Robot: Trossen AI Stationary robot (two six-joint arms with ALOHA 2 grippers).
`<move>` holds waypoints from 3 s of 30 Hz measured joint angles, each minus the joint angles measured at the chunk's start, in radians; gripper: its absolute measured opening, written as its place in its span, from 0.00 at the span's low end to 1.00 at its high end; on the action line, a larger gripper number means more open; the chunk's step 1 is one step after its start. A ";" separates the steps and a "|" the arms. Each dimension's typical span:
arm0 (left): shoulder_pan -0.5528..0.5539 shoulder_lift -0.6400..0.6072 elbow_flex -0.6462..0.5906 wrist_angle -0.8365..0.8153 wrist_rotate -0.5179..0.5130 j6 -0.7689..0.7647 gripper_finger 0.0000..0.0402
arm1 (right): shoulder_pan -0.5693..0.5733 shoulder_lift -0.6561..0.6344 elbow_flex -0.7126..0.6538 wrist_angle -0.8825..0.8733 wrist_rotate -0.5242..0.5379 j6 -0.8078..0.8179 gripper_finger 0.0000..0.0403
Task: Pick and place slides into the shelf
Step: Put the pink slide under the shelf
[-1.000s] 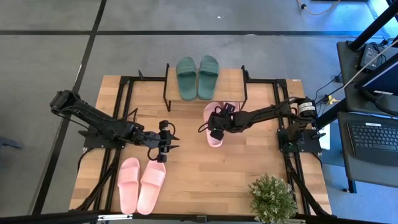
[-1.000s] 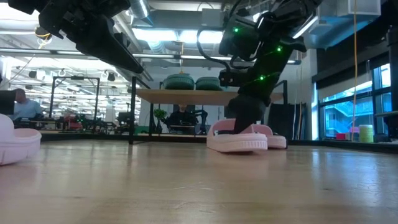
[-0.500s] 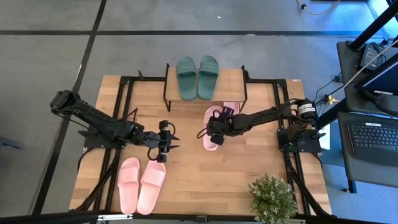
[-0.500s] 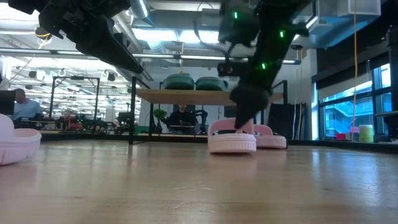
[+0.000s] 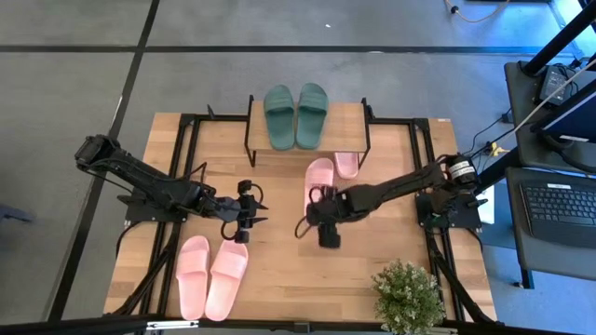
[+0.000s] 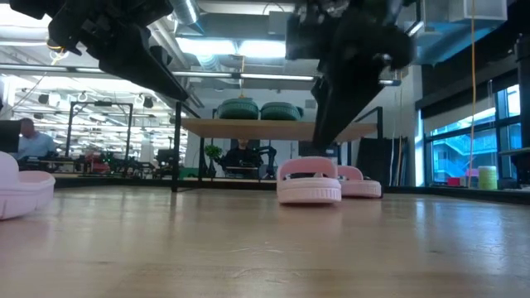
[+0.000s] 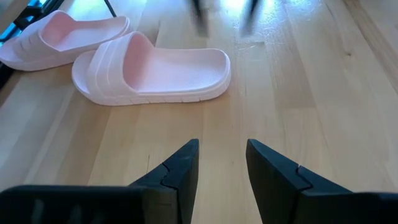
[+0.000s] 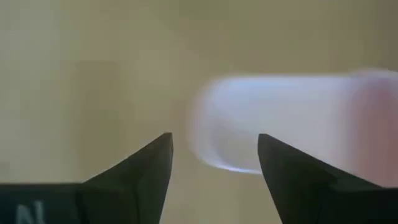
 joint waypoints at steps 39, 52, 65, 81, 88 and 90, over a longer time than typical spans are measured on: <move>0.000 0.000 0.000 -0.015 0.004 -0.001 0.31 | -0.156 0.004 -0.314 0.527 -0.053 0.003 0.59; 0.000 0.000 0.000 -0.030 0.004 -0.003 0.31 | -0.313 0.004 -0.314 0.487 0.017 -0.022 0.59; -0.001 0.000 0.000 -0.030 0.005 -0.048 0.31 | -0.310 -0.018 -0.314 0.481 -0.019 -0.048 0.59; -0.022 0.000 0.000 -0.004 0.030 0.014 0.31 | -0.023 -0.513 -0.342 0.150 0.243 -0.076 0.59; -0.098 0.000 0.034 0.037 0.029 0.159 0.31 | 0.009 -0.769 -0.608 0.273 0.242 -0.038 0.59; -0.147 0.000 0.067 0.024 0.019 0.212 0.31 | 0.010 -0.849 -0.691 0.312 0.240 0.014 0.59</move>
